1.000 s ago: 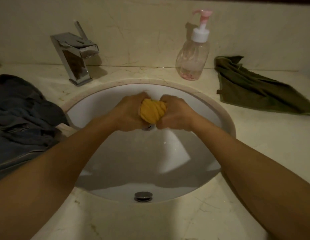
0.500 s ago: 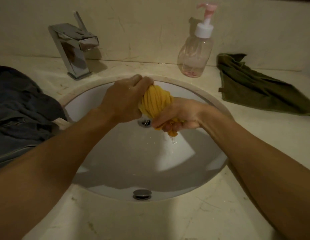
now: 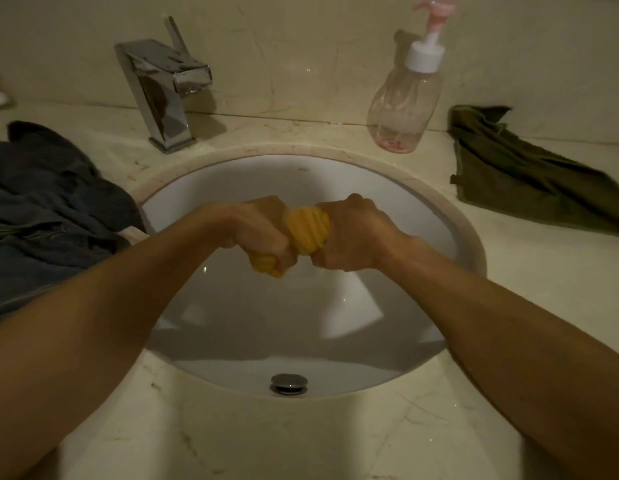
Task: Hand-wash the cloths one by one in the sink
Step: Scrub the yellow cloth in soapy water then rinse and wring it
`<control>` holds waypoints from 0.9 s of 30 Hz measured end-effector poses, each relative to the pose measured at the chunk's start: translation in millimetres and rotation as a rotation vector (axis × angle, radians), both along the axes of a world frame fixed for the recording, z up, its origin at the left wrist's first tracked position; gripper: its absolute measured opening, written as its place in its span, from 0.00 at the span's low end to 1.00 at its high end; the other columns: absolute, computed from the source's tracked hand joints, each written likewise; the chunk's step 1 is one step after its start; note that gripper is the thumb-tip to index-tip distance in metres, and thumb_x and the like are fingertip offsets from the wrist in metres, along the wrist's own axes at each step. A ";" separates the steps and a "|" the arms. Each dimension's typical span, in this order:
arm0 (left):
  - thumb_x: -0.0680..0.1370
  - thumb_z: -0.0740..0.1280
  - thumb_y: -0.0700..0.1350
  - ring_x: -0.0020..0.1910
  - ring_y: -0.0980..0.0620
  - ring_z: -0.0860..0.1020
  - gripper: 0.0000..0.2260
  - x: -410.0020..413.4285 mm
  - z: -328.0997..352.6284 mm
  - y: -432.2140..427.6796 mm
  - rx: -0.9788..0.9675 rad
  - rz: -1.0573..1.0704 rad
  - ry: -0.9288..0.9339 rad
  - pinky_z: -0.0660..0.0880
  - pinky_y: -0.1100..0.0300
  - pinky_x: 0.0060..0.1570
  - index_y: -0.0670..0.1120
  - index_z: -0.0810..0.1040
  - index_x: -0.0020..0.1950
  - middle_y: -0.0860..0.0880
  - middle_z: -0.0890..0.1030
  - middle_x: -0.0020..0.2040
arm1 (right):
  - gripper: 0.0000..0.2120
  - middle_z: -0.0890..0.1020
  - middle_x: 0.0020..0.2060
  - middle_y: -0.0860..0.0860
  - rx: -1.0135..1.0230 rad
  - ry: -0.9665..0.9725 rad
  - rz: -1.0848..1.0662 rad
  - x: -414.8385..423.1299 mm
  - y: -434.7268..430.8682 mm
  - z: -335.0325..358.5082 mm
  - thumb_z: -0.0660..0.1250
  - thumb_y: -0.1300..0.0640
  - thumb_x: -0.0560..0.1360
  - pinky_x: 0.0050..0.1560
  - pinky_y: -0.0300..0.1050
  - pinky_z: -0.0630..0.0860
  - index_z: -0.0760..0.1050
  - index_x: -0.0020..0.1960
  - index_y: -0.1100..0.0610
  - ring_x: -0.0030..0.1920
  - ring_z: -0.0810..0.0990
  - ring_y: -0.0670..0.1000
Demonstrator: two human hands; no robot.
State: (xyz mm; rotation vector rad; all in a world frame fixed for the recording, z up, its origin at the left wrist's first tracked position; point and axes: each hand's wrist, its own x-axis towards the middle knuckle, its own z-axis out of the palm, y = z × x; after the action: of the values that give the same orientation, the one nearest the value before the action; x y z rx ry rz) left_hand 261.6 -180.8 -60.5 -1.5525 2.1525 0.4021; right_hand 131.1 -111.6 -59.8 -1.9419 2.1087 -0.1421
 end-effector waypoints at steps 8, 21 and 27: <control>0.61 0.80 0.62 0.42 0.52 0.80 0.27 14.5 2.5 -13.7 -0.264 -0.192 0.574 0.79 0.56 0.41 0.56 0.76 0.54 0.55 0.82 0.46 | 0.57 0.76 0.65 0.53 -0.134 -0.767 -0.253 -22.8 0.1 7.4 0.85 0.63 0.62 0.46 0.44 0.81 0.56 0.81 0.58 0.57 0.80 0.52; 0.69 0.74 0.59 0.48 0.42 0.81 0.26 12.4 1.4 -11.4 -0.710 -0.243 0.654 0.73 0.54 0.41 0.46 0.74 0.60 0.45 0.82 0.49 | 0.32 0.88 0.51 0.50 0.077 -1.474 -0.341 -11.5 5.1 23.6 0.69 0.31 0.66 0.47 0.59 0.83 0.79 0.63 0.49 0.52 0.87 0.53; 0.67 0.74 0.56 0.54 0.43 0.80 0.23 -5.4 -1.9 5.1 -0.585 -0.412 0.554 0.76 0.55 0.43 0.46 0.76 0.55 0.48 0.80 0.53 | 0.12 0.85 0.41 0.53 -0.258 -1.361 -0.757 -6.4 -7.7 12.1 0.78 0.54 0.69 0.34 0.50 0.83 0.80 0.48 0.56 0.40 0.85 0.54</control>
State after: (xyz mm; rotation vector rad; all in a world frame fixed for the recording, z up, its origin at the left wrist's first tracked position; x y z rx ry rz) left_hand 256.2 -175.6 -62.4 -1.2958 3.1571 0.0547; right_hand 124.6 -119.3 -47.7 -0.5198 1.6159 -1.4254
